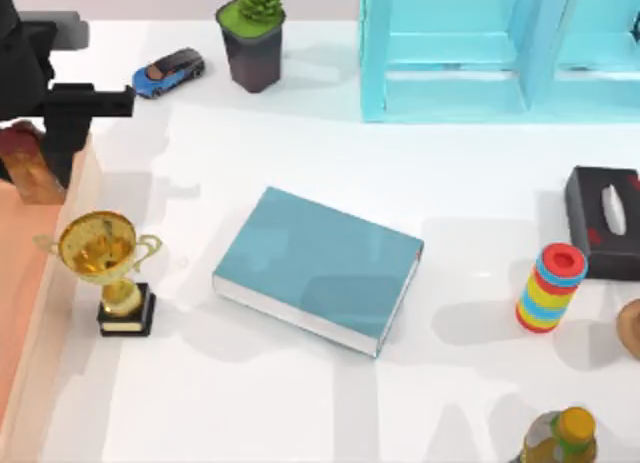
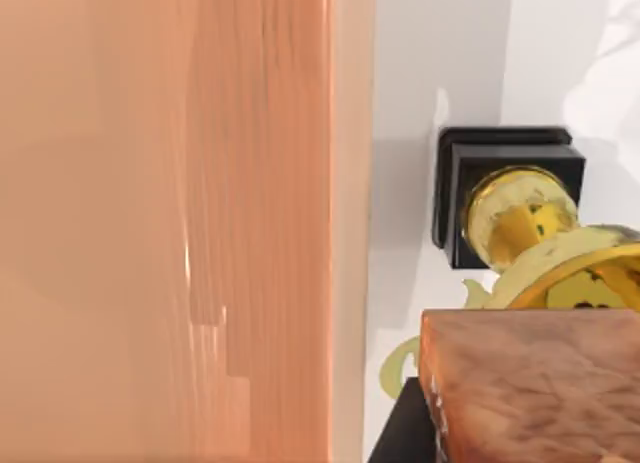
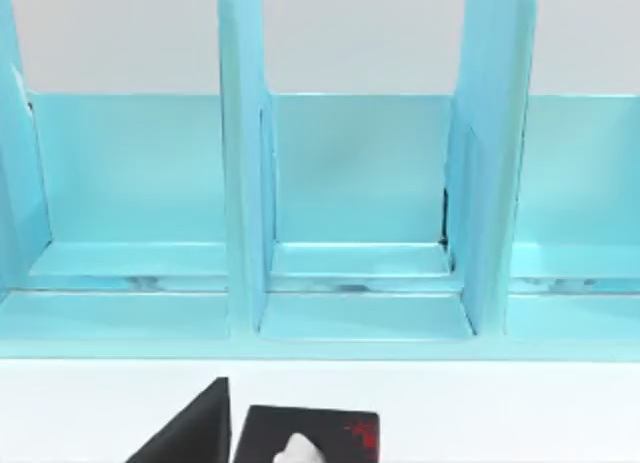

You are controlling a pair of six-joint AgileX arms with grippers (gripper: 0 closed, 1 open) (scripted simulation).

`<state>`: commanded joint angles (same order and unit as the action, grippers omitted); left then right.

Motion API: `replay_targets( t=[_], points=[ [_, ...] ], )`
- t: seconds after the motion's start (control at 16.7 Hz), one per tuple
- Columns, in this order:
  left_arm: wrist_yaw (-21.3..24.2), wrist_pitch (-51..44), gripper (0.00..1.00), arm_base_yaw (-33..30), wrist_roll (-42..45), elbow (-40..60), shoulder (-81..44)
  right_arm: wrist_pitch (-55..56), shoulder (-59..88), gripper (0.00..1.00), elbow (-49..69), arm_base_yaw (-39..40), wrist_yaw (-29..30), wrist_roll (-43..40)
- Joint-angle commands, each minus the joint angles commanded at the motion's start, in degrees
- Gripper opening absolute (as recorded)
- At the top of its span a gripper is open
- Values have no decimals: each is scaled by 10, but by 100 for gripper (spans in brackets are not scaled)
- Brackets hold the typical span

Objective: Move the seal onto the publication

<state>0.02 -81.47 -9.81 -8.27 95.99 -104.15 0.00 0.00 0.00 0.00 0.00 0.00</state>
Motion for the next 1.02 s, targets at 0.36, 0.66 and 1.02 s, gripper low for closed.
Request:
replay_targets(
  t=[0.36, 0.66, 1.02],
  points=[
    [5, 18, 0, -15, -15, 36, -37, 0, 0, 100, 0, 0, 0, 0],
    [18, 50, 0, -105, -111, 103, -122, 0, 0, 100, 0, 0, 0, 0],
    [9, 79, 0, -249, -248, 153, -223, 0, 0, 100, 0, 0, 0, 0]
  ],
)
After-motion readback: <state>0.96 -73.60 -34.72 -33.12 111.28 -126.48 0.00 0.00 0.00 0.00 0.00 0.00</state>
